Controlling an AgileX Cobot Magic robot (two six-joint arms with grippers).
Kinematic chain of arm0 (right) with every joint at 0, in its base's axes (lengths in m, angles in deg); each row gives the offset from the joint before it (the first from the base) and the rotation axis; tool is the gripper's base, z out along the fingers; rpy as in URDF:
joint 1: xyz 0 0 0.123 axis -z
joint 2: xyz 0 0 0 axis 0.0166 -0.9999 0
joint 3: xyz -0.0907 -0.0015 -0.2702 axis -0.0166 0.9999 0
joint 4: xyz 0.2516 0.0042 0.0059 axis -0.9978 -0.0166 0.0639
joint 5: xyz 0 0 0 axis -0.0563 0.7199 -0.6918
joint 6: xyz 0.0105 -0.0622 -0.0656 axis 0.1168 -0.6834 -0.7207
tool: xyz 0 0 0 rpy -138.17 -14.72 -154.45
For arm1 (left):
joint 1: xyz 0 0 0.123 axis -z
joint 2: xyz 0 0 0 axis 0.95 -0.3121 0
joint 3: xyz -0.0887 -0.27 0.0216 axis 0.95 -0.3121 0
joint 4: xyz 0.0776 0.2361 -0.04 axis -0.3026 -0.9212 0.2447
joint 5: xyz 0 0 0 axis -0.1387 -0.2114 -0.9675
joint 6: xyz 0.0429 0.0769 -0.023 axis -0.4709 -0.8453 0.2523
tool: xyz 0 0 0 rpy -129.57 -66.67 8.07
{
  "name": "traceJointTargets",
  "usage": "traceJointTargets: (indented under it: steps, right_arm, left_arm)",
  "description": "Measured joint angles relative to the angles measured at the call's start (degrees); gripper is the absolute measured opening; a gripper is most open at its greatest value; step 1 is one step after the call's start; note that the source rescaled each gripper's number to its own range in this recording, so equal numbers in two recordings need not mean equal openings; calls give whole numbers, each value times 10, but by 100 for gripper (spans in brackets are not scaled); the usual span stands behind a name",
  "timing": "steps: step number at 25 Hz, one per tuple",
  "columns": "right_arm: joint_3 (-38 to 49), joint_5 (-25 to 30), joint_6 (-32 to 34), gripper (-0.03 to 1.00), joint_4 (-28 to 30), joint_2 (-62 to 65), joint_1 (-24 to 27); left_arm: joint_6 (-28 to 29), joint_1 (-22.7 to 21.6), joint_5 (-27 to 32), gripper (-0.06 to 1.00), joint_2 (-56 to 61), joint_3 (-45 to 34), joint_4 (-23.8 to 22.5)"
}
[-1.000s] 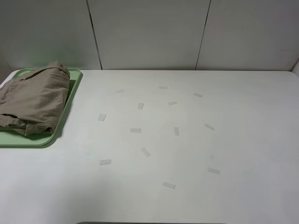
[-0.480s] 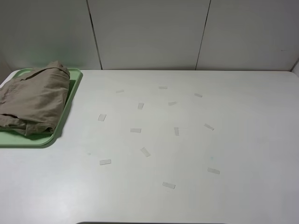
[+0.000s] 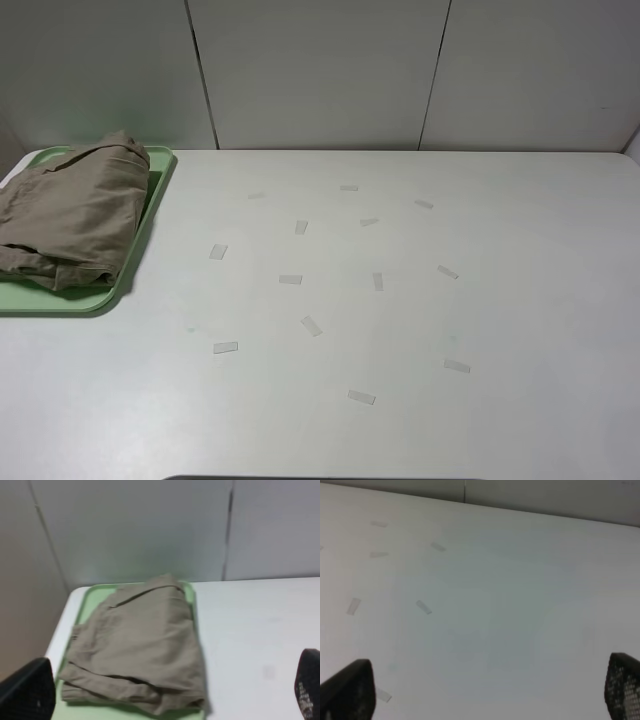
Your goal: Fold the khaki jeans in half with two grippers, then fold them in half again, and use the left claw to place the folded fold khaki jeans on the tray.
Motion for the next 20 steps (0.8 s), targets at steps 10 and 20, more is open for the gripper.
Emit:
traceJointTargets:
  steps: [10,20]
  right_arm:
    - [0,0,0,100,0,0,0]
    - [0,0,0,100,0,0,0]
  left_arm:
    - [51,0,85,100,71,-59,-38]
    - [97,42,163,100,79,-94,-94]
